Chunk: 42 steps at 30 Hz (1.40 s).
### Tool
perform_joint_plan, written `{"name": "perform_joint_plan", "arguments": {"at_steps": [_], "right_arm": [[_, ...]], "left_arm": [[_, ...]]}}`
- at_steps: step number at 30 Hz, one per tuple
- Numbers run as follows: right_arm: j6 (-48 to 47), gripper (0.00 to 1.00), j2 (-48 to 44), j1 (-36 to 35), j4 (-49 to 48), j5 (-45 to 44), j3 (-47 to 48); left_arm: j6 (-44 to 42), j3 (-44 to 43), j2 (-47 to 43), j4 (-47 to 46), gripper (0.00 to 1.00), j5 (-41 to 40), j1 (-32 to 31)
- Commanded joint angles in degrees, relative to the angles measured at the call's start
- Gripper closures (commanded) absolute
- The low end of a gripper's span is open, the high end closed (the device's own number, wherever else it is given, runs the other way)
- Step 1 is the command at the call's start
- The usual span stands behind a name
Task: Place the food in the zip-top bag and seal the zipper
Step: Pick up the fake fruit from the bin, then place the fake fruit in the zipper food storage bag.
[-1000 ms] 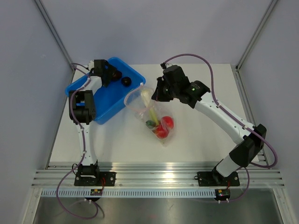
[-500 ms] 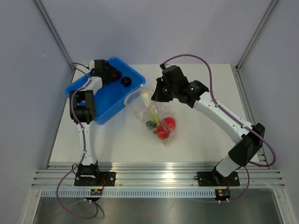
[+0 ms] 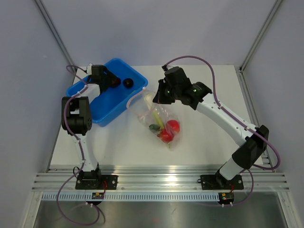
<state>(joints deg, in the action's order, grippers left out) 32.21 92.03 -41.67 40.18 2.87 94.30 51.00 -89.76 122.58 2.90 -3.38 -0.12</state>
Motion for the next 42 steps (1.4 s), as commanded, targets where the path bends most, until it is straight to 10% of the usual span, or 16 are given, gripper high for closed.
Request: {"name": "perform_joint_plan", "arguments": {"at_steps": [1,13,26,42], "right_arm": [[0.8,1.00,0.1,0.4,-3.1,2.0,1.0],[0.6,1.00,3.3,0.4,-6.3,4.1,4.9],[2.5,1.00,1.5,0.3,-9.4,5.7,1.8],[3.3,1.00,-3.3,-0.3,-9.3,4.6,-1.1]], "left_arm": [[-5.8,5.3,-10.9,-4.9,0.43,-1.8,-0.1],[-15.1,12.9,-32.7,5.6,0.44,2.8,0.0],[-20.9,15.2,-48.8,18.7,0.45,27.8,-2.2],[-23.2,23.2,-54.6,25.2,0.44,35.8,-13.9]]}}
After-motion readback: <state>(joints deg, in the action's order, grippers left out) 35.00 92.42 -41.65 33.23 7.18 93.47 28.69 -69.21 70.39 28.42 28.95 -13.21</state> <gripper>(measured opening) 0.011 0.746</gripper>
